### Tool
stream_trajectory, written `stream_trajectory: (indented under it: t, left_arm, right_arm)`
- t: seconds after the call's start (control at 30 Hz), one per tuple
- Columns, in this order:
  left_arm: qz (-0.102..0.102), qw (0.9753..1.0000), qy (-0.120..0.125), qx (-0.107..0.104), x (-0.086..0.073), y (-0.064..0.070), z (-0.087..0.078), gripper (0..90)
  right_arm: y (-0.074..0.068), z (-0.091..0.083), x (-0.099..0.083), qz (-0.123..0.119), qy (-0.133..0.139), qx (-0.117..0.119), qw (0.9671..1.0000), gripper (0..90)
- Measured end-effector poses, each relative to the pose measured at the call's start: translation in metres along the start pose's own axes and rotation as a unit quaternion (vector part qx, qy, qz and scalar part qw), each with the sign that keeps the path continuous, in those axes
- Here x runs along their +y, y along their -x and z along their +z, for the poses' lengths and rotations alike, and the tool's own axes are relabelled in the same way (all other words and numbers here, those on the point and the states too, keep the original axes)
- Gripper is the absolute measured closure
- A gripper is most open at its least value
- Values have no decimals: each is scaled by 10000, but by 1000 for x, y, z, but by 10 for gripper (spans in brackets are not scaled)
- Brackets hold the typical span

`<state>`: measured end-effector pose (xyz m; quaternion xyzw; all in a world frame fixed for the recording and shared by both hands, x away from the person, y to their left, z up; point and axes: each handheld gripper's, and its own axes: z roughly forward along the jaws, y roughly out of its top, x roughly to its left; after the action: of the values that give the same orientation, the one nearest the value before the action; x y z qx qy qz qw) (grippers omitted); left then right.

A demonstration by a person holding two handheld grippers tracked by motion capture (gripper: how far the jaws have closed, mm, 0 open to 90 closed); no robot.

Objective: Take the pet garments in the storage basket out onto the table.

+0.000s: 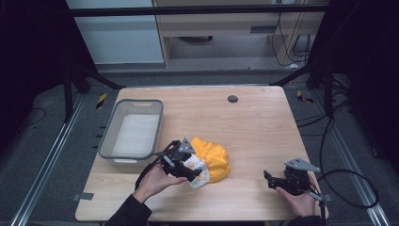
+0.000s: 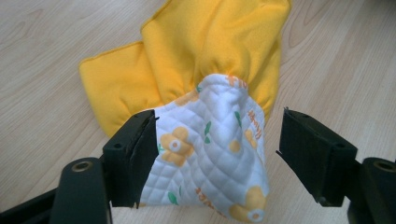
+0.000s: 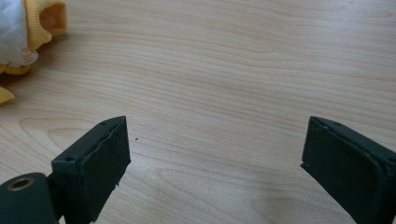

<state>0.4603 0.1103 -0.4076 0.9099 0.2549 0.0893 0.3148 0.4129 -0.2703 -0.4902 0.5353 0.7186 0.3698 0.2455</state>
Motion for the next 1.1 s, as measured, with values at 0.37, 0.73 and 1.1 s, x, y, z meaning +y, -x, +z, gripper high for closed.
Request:
stream_trajectory:
  t: [0.37, 0.73, 1.1]
  left_arm:
    - [-268, 9990, 296, 204, -22, -7, -16, 253]
    - [-697, 9934, 728, 542, -55, -16, -31, 250]
    - [-1119, 9845, 1066, 833, -94, -21, -42, 256]
  right_arm:
    - [0, 0, 0, -9, -3, -12, 10000, 75]
    - [1, -1, -1, -2, -7, -13, 10000, 74]
    - [1, -1, -2, 3, 9, -5, 10000, 70]
